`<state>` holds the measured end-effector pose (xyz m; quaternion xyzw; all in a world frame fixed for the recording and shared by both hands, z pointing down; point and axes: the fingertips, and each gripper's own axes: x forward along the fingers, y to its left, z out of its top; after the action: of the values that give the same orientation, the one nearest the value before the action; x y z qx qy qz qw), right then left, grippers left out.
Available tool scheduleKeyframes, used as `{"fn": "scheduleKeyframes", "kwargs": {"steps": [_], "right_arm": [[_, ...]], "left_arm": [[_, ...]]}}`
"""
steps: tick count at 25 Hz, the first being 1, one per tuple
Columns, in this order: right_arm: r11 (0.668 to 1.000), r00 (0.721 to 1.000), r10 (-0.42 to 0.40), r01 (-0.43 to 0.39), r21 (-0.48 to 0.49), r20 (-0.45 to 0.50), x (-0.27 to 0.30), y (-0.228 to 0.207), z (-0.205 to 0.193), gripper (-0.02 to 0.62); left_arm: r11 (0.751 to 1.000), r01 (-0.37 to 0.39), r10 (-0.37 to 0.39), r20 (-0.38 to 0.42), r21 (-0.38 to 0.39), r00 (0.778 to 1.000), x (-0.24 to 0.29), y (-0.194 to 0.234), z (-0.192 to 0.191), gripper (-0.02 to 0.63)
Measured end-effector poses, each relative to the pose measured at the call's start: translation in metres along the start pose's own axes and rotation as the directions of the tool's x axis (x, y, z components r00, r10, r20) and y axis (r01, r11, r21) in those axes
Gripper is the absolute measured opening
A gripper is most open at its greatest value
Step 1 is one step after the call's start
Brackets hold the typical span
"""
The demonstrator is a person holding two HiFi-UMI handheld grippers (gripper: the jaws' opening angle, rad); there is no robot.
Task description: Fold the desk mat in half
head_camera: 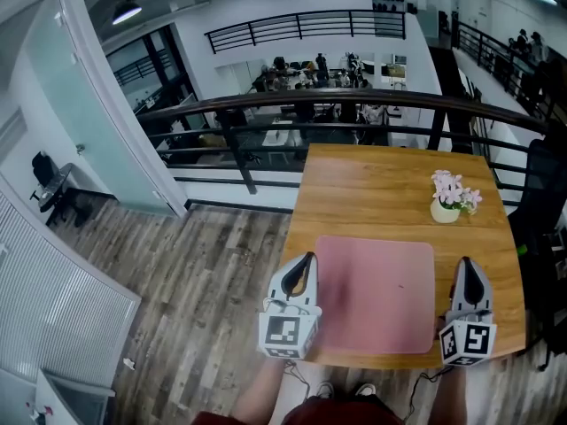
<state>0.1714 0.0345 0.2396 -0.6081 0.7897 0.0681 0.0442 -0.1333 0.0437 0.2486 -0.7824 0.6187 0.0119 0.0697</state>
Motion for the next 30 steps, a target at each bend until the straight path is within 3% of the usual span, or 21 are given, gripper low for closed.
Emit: {"fn": "scheduleKeyframes", "kwargs": {"steps": [12, 18, 24, 30], "right_arm": [[0.998, 0.997, 0.056, -0.056, 0.009, -0.052, -0.008, -0.005, -0.025, 0.009], [0.994, 0.986, 0.112, -0.112, -0.001, -0.123, -0.018, 0.004, -0.055, 0.011], [0.983, 0.958, 0.172, -0.182, -0.022, -0.231, -0.032, 0.023, -0.101, 0.011], [0.972, 0.922, 0.221, -0.234, -0.003, -0.317, -0.050, 0.034, -0.148, 0.019]], "left_arm": [[1.000, -0.010, 0.011, -0.075, 0.014, 0.997, -0.008, -0.031, -0.030, 0.018], [0.998, 0.032, -0.023, -0.153, 0.059, 0.988, -0.020, -0.045, -0.060, 0.018], [0.991, 0.078, -0.044, -0.283, 0.111, 0.958, -0.039, -0.055, -0.114, 0.018], [0.979, 0.148, -0.081, -0.400, 0.140, 0.913, -0.060, -0.065, -0.168, 0.020]]}}
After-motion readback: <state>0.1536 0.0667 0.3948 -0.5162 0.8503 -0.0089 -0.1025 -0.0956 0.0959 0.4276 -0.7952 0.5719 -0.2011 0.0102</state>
